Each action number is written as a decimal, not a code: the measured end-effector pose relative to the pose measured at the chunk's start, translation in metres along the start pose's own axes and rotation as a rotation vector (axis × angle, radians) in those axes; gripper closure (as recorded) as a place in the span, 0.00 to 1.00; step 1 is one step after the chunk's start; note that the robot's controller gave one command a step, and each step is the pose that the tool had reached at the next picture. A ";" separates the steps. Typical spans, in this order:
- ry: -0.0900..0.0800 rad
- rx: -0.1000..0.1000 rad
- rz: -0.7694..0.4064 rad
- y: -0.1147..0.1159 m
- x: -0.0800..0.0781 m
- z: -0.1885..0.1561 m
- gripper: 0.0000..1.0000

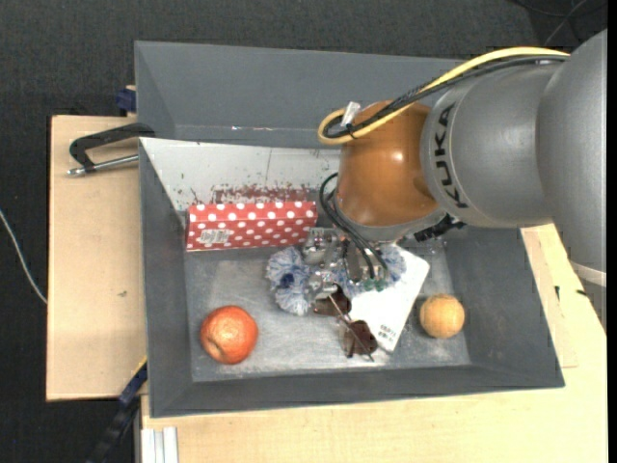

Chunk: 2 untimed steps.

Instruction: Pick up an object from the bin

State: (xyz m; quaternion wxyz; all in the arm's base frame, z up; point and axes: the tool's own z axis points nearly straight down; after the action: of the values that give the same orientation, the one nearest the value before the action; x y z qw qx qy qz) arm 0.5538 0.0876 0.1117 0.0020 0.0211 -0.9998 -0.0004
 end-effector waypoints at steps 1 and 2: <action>-0.007 0.000 0.000 0.000 -0.002 -0.022 1.00; -0.013 -0.001 0.000 0.000 -0.003 -0.035 1.00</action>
Offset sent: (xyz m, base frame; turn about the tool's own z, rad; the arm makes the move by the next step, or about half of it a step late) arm -0.0001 0.0001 0.0479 0.0000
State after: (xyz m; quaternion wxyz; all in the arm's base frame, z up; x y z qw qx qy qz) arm 0.5568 0.0881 0.1467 -0.0047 0.0212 -0.9998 -0.0011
